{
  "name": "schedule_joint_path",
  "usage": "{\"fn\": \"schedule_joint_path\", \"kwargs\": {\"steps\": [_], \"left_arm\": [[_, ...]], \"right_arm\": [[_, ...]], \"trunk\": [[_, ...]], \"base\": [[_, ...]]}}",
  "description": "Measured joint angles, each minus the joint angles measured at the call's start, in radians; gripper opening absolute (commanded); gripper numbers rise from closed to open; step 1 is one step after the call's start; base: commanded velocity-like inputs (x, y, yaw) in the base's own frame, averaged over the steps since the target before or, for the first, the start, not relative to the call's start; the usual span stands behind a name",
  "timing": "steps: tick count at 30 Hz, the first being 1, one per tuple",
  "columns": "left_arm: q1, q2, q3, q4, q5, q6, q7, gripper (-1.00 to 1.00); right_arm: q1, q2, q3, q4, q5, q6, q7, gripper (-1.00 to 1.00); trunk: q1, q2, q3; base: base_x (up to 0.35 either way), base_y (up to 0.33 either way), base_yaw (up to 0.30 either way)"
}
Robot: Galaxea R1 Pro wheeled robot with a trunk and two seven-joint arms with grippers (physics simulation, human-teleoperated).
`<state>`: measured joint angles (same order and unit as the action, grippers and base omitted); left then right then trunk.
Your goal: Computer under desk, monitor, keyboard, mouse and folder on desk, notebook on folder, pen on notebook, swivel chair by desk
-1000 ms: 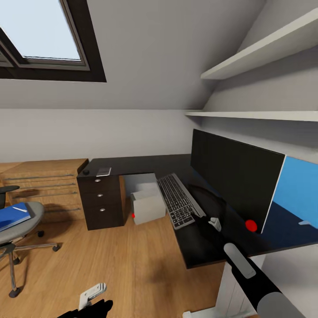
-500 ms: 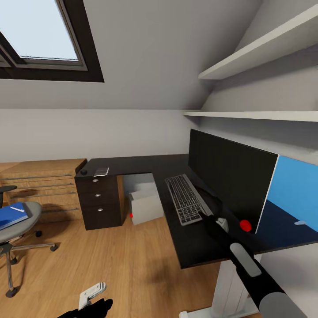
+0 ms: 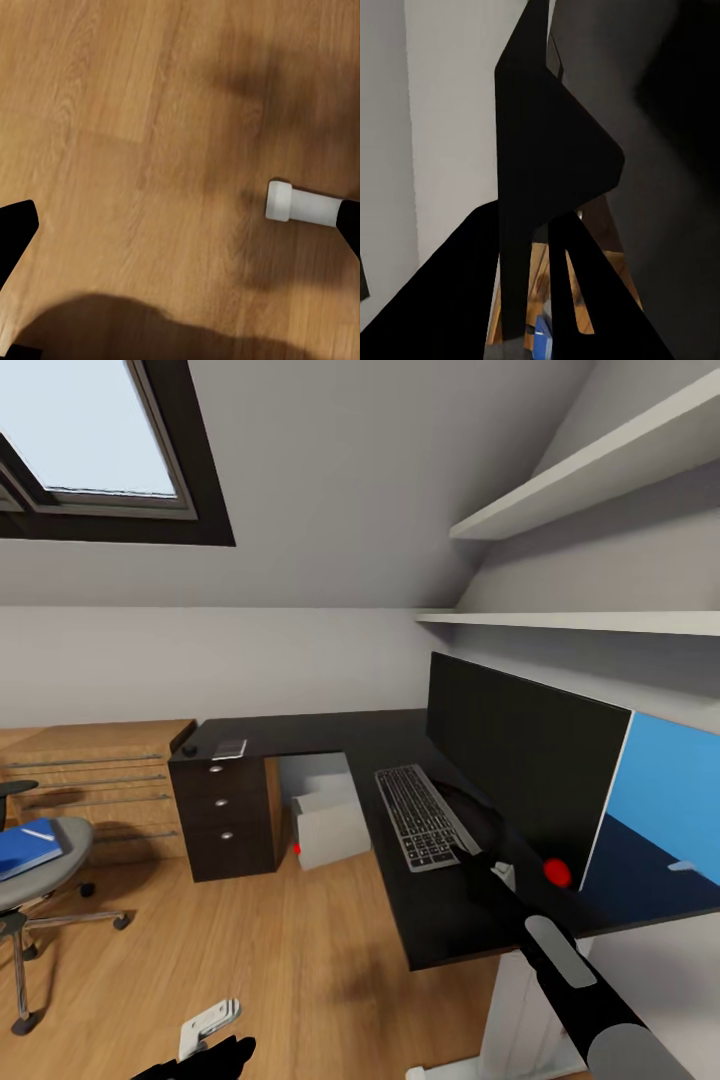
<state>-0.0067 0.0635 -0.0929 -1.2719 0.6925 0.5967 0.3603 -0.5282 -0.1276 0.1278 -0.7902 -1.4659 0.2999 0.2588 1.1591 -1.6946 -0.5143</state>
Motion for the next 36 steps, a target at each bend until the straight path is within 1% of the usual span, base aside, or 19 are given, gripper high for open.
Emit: {"fn": "schedule_joint_path", "kwargs": {"steps": [4, 11, 15, 19, 25, 31, 35, 36], "left_arm": [[0.0, 0.0, 0.0, 0.0, 0.0, -0.003, 0.001, 1.0], [0.0, 0.0, -0.001, 0.0, 0.0, -0.019, 0.001, 1.0], [0.0, 0.0, 0.0, 0.0, 0.0, -0.028, 0.001, 1.0], [0.0, 0.0, 0.0, 0.0, 0.0, -0.029, 0.001, 1.0], [0.0, 0.0, 0.0, 0.0, 0.0, -0.03, 0.002, 1.0], [0.0, 0.0, 0.0, 0.0, 0.0, -0.03, 0.002, 1.0], [0.0, 0.0, 0.0, 0.0, 0.0, -0.03, 0.001, 1.0], [0.0, 0.0, 0.0, 0.0, 0.0, -0.029, 0.001, 1.0]], "right_arm": [[0.0, 0.001, 0.002, 0.001, -0.001, 0.002, -0.005, -1.0], [0.0, 0.001, 0.002, 0.002, -0.002, 0.026, -0.015, -1.0], [0.0, 0.002, 0.003, 0.009, -0.002, 0.03, -0.04, -1.0], [0.0, 0.003, 0.003, 0.014, -0.003, 0.032, -0.053, -1.0], [0.0, 0.003, 0.001, 0.017, -0.004, 0.066, -0.067, -1.0], [0.0, 0.003, -0.002, 0.017, -0.004, 0.067, -0.07, -1.0], [0.0, 0.003, -0.002, 0.017, -0.004, 0.067, -0.084, -1.0], [0.0, 0.004, -0.002, 0.016, -0.012, 0.068, -0.09, -1.0]], "trunk": [[0.0, 0.0, 0.0], [0.0, 0.0, 0.0], [0.0, 0.0, 0.0], [0.0, 0.0, 0.0], [0.0, 0.0, 0.0], [0.0, 0.0, 0.0], [0.0, 0.0, 0.0], [0.0, 0.0, 0.0]], "base": [[0.261, 0.0, 0.0], [0.14, 0.0, 0.0], [0.179, 0.0, 0.0], [0.03, 0.0, 0.0], [0.002, 0.0, 0.0], [0.0, 0.0, 0.0], [0.0, 0.0, 0.0], [0.0, 0.0, 0.0]]}}
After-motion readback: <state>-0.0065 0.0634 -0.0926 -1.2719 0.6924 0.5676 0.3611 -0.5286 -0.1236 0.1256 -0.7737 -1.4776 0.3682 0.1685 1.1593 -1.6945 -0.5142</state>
